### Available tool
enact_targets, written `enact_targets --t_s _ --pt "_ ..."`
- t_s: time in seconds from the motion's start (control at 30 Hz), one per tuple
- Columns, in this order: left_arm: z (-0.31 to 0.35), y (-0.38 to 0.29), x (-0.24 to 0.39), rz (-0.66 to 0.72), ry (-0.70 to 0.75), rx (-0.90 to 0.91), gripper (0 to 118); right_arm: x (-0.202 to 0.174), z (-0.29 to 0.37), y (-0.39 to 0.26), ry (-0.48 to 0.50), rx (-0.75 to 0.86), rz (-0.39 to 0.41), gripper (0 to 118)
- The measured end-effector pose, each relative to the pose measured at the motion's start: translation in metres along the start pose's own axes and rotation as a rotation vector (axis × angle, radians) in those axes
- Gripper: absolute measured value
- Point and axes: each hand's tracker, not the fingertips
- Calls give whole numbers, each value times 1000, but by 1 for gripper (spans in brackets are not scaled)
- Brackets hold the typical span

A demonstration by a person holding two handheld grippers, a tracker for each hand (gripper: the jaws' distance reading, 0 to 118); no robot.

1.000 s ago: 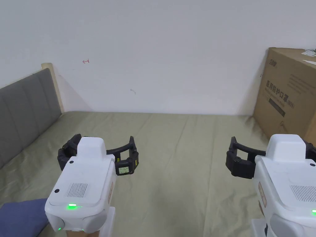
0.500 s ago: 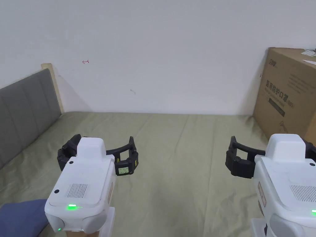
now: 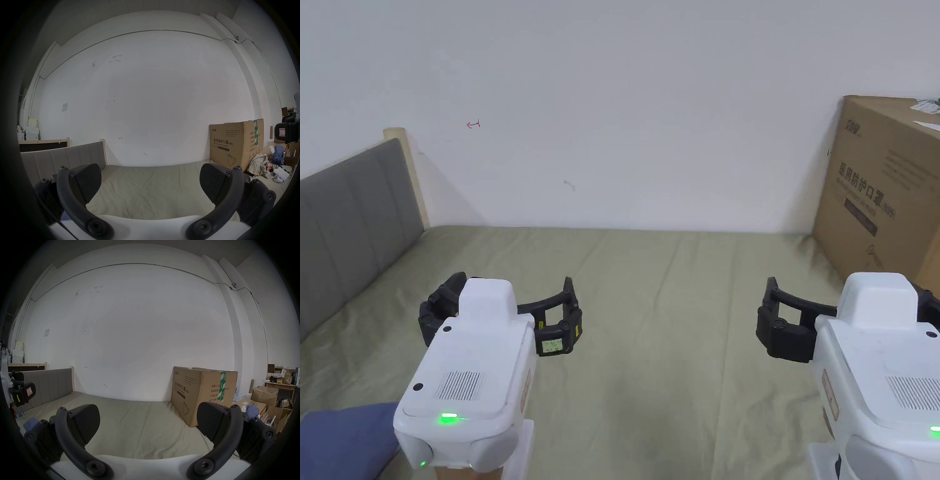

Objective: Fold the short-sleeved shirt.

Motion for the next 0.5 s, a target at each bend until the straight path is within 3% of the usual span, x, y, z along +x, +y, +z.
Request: enact_targets --t_s 0.5 --pt "-1 -3 -3 4 -9 -4 118 -2 -3 -1 2 -8 -5 118"
